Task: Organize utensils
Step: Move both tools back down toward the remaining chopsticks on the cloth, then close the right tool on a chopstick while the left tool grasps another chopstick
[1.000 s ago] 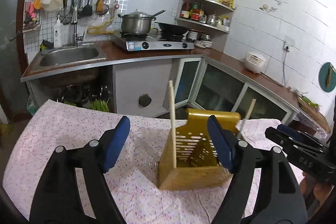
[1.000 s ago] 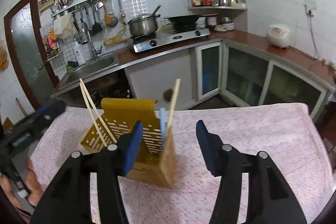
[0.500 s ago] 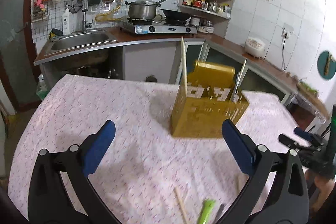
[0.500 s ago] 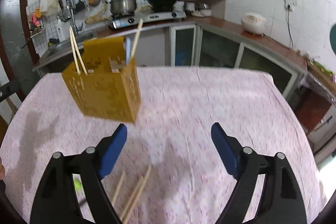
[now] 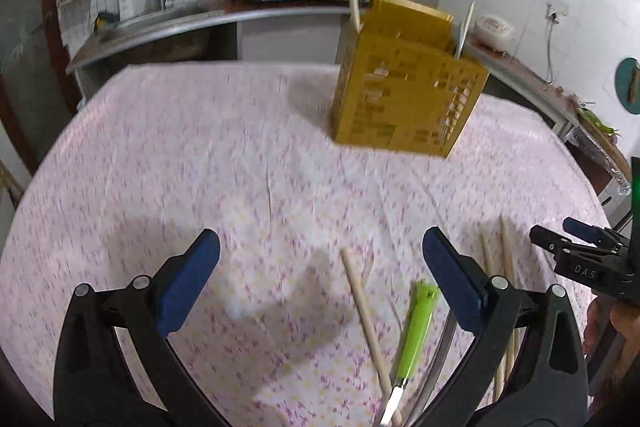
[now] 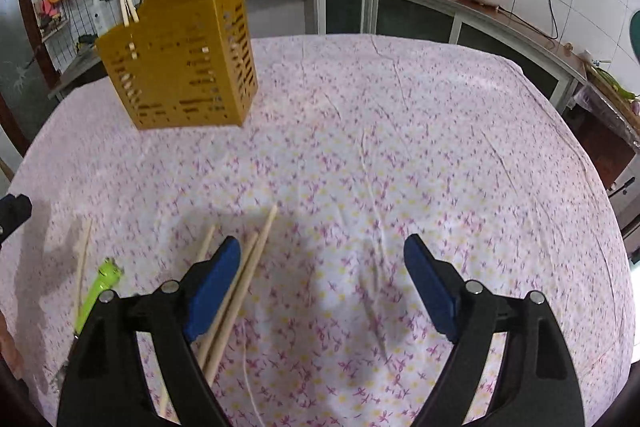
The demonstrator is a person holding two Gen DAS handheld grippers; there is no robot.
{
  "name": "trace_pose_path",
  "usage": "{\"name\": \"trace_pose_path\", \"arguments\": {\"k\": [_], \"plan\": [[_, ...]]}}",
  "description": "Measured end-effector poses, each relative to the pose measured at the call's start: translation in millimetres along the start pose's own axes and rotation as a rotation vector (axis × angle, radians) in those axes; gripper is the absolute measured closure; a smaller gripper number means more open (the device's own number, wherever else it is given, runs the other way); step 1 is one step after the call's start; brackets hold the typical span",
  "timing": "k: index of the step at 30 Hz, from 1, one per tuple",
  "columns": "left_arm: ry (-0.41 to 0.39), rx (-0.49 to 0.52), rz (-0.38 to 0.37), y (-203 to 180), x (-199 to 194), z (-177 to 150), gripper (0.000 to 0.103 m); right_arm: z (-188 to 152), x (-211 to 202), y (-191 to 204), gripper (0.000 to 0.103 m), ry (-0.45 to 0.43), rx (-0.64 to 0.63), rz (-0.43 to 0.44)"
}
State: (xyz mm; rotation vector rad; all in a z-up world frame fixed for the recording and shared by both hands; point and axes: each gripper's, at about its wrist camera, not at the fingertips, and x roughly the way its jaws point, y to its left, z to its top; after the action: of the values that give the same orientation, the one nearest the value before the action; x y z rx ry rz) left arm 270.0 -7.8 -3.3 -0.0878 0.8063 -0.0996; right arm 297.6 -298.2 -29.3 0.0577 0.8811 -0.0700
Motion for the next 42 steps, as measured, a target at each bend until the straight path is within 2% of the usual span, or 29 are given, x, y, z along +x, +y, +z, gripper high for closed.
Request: {"name": "trace_pose_path", "arguments": {"k": [4,8,10,14,18,20,22,28,30,32,35,42], "plan": [[0.053,-0.019,-0.008,-4.1,7.5,-10.1,0.006,-3.0,1.2,1.3,0.022,0.017,0.009,0.001],[0.072,-0.008,0.004,-11.0,11.2,-13.2,0.017,-5.4,5.8,2.4,0.044,0.058,0.015,0.004],[0.089,-0.005,0.008,-13.6,15.8,-14.1,0.02,-5.4,10.0,3.2,0.051,0.082,0.027,0.022],[0.138,-0.009,-0.009,-15.8,27.2,-15.3,0.033,-4.4,13.3,8.6,0.058,0.101,0.034,0.037],[0.165,-0.002,0.003,-16.8,31.8,-16.7,0.035,-4.3,18.3,13.0,0.07,0.133,0.032,0.051],[0.182,-0.006,0.01,-16.3,34.9,-16.5,0.044,-4.1,19.7,14.8,0.075,0.138,0.036,0.054],[0.208,-0.014,0.003,-16.4,39.0,-15.7,0.049,-3.2,21.7,16.9,0.075,0.148,0.045,0.07],[0.228,-0.01,0.013,-21.6,41.8,-14.0,0.049,4.8,13.5,19.9,0.075,0.131,0.071,0.088],[0.232,-0.002,0.012,-24.5,43.8,-12.7,0.05,6.4,12.6,24.8,0.075,0.137,0.048,0.07],[0.246,0.006,0.01,-26.5,47.5,-13.4,0.059,6.3,17.9,28.7,0.076,0.161,0.035,0.061],[0.276,0.004,0.005,-28.2,55.9,-15.7,0.065,2.7,27.2,28.9,0.081,0.185,0.045,0.073],[0.291,-0.006,0.015,-25.0,63.3,-11.4,0.074,10.9,33.6,34.9,0.09,0.213,0.021,0.063]]}}
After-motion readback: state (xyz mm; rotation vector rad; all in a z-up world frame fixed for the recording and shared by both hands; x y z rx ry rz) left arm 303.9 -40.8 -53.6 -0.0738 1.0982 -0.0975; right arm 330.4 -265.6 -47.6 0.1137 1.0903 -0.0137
